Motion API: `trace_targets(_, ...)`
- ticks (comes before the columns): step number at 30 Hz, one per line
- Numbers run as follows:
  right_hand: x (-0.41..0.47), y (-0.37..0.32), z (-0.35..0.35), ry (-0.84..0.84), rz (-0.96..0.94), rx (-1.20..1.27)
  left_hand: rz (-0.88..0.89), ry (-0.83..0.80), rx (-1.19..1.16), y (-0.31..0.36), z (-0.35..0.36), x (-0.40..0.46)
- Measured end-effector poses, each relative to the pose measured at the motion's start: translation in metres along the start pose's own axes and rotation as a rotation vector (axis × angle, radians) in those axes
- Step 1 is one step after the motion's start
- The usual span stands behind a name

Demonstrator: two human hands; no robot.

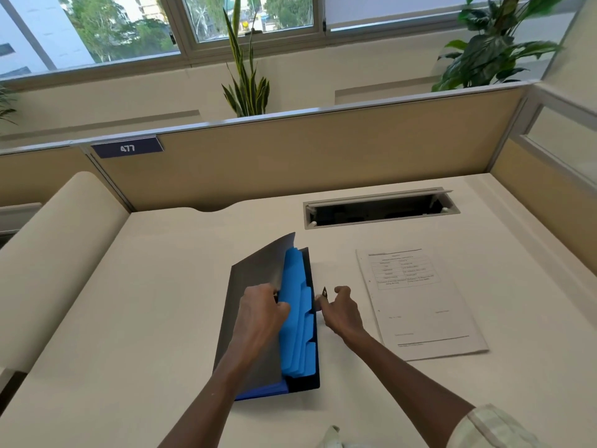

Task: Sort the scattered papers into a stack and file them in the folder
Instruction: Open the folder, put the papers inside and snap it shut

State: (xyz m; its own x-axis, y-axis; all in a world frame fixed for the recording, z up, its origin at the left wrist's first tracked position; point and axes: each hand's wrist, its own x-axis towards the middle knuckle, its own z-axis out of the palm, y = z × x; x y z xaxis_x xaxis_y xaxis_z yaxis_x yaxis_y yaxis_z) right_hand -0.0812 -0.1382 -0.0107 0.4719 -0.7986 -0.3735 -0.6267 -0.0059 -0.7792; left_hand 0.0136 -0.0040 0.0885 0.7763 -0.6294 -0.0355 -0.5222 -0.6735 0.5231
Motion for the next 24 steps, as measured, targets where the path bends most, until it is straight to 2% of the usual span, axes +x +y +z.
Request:
trace_targets(8,-0.004,0.016,-0.051,0.015,-0.07,-0.063,-0.003,0.026,-0.03,0.013,0.009,-0.006)
trace_targets(12,0.0,0.042,-0.096,0.214,-0.091,-0.248,-0.005,0.04,-0.09,0.016,0.016,-0.011)
trace_targets(17,0.014,0.083,-0.156,0.425,0.159,-0.498,-0.033,0.059,-0.123,0.016,0.018,-0.015)
trace_targets(24,0.033,0.113,-0.183,0.394,0.308,-0.525,-0.03,0.113,-0.093,0.021,0.017,-0.019)
